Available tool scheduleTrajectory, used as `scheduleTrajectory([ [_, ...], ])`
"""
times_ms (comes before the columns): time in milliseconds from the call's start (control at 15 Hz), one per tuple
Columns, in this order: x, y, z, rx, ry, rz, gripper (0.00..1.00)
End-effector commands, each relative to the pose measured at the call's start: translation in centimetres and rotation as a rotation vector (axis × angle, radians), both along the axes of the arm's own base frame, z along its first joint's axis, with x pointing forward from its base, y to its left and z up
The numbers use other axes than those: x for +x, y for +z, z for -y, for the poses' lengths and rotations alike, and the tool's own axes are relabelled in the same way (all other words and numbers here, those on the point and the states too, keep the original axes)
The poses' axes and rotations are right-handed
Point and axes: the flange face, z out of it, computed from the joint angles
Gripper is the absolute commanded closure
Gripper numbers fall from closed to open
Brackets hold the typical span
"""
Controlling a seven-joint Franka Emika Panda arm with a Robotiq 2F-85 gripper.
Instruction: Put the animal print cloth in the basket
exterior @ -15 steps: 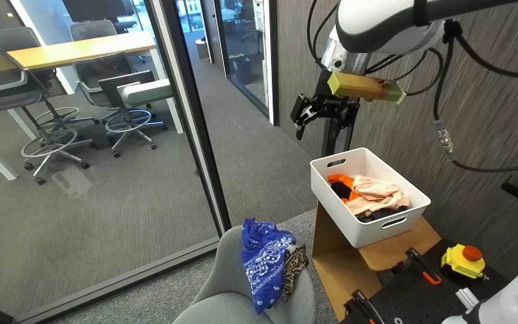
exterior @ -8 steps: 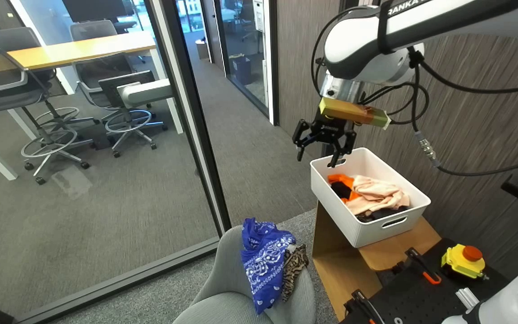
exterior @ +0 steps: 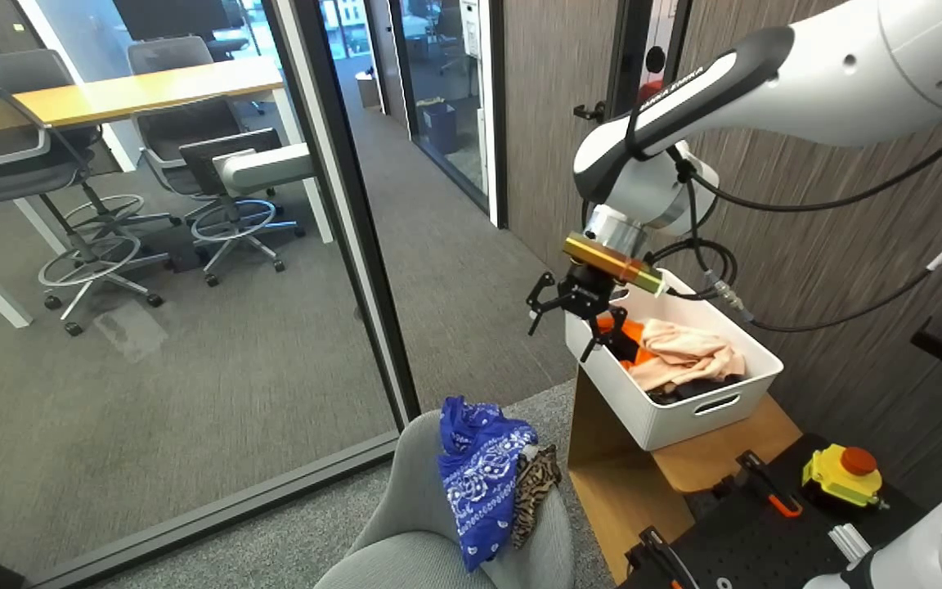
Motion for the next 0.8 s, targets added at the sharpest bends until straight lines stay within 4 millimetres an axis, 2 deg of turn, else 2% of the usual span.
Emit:
scheduleTrajectory([
  [0,0.6,-3.6,0.3,0.117,-0.117,-0.046,0.00],
  [333,-0.3,-8.4,-0.7,0.252,-0.215,-0.162,0.00],
  [733,-2.2,-13.1,-1.7,0.272,-0.197,-0.314,0.00],
])
